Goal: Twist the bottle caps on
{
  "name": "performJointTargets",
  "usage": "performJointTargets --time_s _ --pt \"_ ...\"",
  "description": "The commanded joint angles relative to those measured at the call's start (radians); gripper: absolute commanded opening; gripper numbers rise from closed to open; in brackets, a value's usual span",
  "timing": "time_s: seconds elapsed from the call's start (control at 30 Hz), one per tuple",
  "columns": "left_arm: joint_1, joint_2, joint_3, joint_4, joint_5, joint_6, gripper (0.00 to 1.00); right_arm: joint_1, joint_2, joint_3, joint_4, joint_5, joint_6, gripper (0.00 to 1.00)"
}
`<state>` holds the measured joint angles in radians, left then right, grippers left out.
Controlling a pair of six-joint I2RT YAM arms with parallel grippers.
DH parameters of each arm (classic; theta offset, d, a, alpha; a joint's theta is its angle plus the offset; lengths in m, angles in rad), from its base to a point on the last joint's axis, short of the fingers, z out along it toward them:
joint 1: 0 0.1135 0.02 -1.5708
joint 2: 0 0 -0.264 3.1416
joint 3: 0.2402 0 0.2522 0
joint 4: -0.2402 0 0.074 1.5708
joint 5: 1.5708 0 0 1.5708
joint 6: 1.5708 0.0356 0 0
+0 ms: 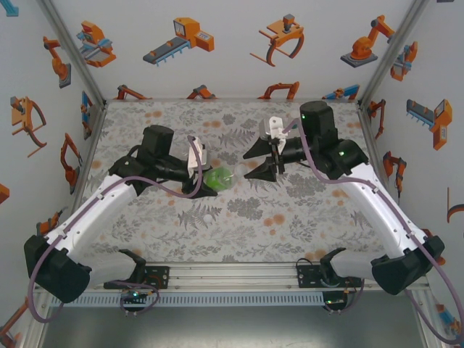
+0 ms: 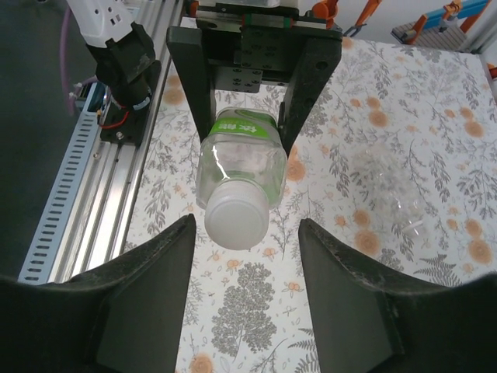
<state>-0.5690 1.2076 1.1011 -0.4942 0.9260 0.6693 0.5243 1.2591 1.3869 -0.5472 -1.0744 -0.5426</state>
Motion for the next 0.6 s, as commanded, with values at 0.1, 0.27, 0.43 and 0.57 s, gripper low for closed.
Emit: performJointTargets --time_s 0.1,0.27,0.43,0.57 --pt "-0.006 0.012 0.037 -0.017 0.04 0.025 0.0 0.014 0.012 -0.012 0.027 -0.035 -0.02 0.49" --pt "-0.006 0.023 0.043 -0.017 0.04 0.026 0.0 0.017 0.007 -0.017 0.028 -0.026 -0.021 0.46" --pt "-0.006 0.026 0.053 -0.016 0.04 0.027 0.0 0.02 0.011 -0.016 0.034 -0.025 -0.021 0.39" --pt "-0.006 0.028 0.057 -0.025 0.039 0.037 0.0 0.022 0.011 -0.013 0.035 -0.027 -0.017 0.29"
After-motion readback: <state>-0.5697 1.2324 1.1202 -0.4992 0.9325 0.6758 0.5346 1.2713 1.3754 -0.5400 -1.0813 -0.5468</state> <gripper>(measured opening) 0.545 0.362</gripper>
